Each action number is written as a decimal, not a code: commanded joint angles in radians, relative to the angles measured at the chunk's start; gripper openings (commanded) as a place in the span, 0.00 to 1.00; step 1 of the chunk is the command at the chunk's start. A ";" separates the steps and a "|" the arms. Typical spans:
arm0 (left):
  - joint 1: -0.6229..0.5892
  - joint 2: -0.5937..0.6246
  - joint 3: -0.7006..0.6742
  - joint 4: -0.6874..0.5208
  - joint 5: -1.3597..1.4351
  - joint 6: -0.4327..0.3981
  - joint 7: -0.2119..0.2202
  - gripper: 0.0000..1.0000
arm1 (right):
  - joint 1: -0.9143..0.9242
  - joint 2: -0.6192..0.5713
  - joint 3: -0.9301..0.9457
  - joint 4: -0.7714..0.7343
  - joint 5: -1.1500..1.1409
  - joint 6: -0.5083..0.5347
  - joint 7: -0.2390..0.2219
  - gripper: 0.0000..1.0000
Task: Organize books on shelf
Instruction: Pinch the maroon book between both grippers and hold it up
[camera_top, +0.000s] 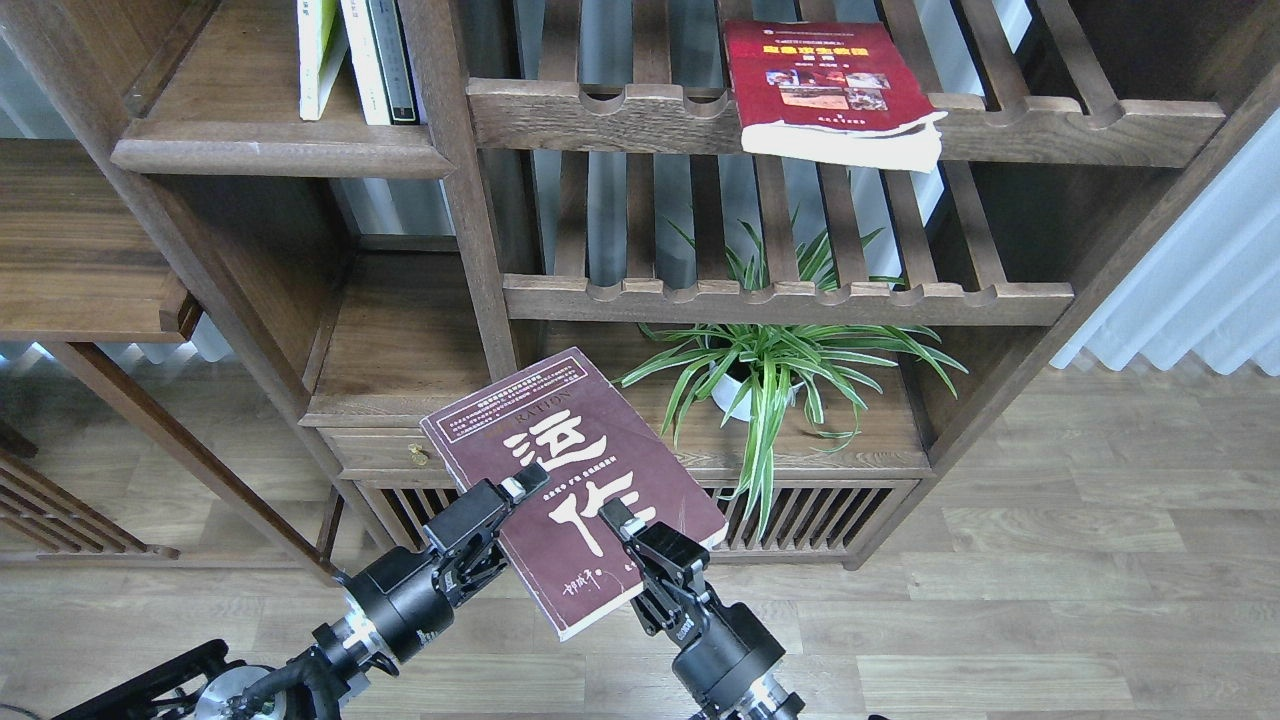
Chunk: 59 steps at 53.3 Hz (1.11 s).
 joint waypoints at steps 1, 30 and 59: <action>-0.004 -0.002 0.001 0.000 0.003 0.000 0.000 0.79 | 0.003 0.001 0.000 -0.008 0.000 0.000 0.000 0.05; -0.007 -0.001 0.002 -0.006 0.004 0.000 0.000 0.52 | 0.008 0.001 -0.001 -0.017 0.000 0.000 0.000 0.05; -0.021 -0.002 0.004 -0.011 0.003 0.000 -0.002 0.22 | 0.010 0.004 -0.003 -0.015 -0.002 0.000 0.000 0.04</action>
